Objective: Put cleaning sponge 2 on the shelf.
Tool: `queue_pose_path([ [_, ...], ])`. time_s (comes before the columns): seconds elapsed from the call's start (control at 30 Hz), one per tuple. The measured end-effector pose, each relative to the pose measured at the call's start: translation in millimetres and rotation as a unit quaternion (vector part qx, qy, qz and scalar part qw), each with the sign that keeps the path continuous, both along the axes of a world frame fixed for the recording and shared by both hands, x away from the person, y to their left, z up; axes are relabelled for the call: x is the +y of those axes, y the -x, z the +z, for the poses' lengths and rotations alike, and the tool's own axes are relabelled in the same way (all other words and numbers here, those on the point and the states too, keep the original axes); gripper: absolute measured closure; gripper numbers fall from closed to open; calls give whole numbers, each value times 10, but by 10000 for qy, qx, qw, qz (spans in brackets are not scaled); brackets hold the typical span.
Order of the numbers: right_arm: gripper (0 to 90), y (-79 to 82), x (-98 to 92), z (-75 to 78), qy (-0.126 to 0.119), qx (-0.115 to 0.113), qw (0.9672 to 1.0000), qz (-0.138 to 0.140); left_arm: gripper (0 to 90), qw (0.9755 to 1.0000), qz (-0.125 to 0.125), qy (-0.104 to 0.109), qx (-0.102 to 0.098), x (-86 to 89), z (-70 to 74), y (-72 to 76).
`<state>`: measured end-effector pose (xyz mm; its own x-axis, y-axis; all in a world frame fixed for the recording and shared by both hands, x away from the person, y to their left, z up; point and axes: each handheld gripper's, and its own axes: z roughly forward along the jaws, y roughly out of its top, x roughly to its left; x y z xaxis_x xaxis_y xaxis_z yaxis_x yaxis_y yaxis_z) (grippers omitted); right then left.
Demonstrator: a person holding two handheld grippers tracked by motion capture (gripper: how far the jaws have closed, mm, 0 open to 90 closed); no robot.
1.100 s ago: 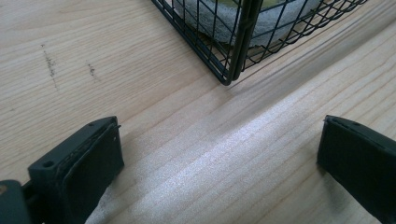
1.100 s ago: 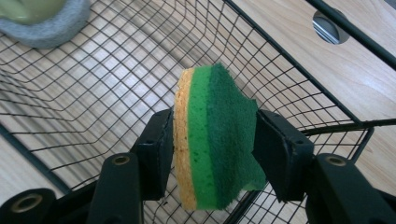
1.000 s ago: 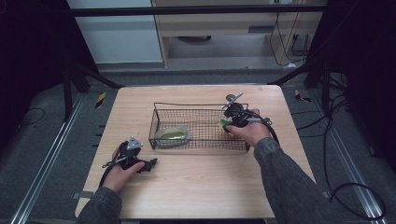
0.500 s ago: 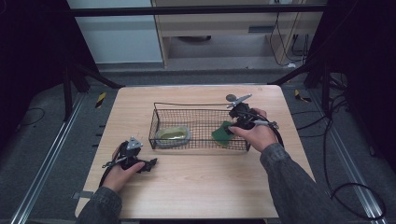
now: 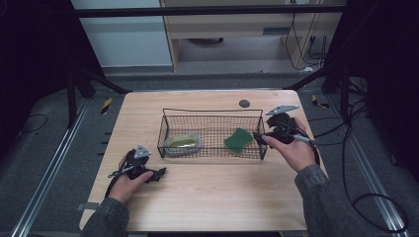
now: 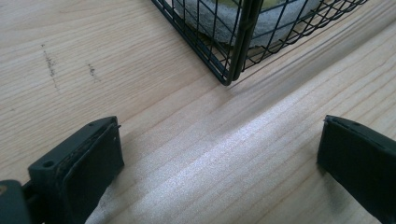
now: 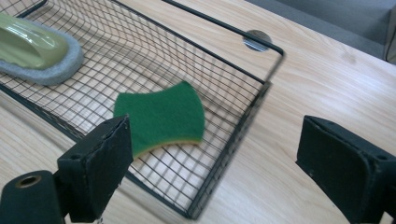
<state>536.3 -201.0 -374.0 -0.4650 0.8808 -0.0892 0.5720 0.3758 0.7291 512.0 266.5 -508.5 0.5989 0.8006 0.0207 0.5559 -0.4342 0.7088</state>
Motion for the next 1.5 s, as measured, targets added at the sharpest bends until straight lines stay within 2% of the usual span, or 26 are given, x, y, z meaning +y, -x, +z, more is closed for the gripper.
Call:
queue_pose_path([
  [0.1, 118, 87, -143, -29, -78, -64, 9999, -136, 0, 10000, 0, -1, 0, 0, 0, 0],
  [0.17, 162, 175, -272, -75, -144, -196, 9993, -283, 0, 10000, -1, -2, 0, 0, 0, 0],
  [0.27, 222, 255, -381, -138, -191, -269, 9986, -406, 0, 10000, 0, 0, 0, 0, 0, 0],
  [0.37, 250, 317, -476, -221, -242, -245, 9980, -536, 0, 10000, 1, 0, 0, 0, 0, 0],
  [0.57, 235, 367, -603, -459, -288, 0, 9970, -711, 0, 10000, 1, 1, -1, 0, 0, 0],
  [0.77, 163, 335, -651, -706, -325, 200, 9955, -872, 0, 10000, 1, 0, -1, 0, 0, 0],
  [0.8, 163, 335, -651, -706, -325, 200, 9955, -872, 0, 10000, 1, 0, -1, 0, 0, 0],
  [0.83, 135, 307, -658, -795, -336, 328, 9945, -932, 0, 10000, 1, 0, 0, 0, 0, 0],
  [0.97, 120, 245, -685, -970, -345, 457, 9926, -1073, 0, 10000, 2, 1, 0, 0, 0, 0],
  [1.0, 120, 245, -685, -970, -345, 457, 9926, -1073, 0, 10000, 2, 1, 0, 0, 0, 0],
  [1.03, 107, 206, -693, -1039, -249, 571, 9910, -1188, 0, 10000, 2, 1, 0, 0, 0, 0],
  [1.13, 110, 179, -701, -1091, -232, 568, 9898, -1286, 0, 10000, -4, -1, 2, 0, 0, 0],
  [1.33, 94, 128, -738, -1283, -389, 606, 9862, -1491, 0, 10000, 1, 0, 0, 0, 0, 0],
  [1.5, 54, 97, -729, -1330, -315, 385, 9870, -1526, 0, 10000, -7, 1, 3, 0, 0, -1],
])
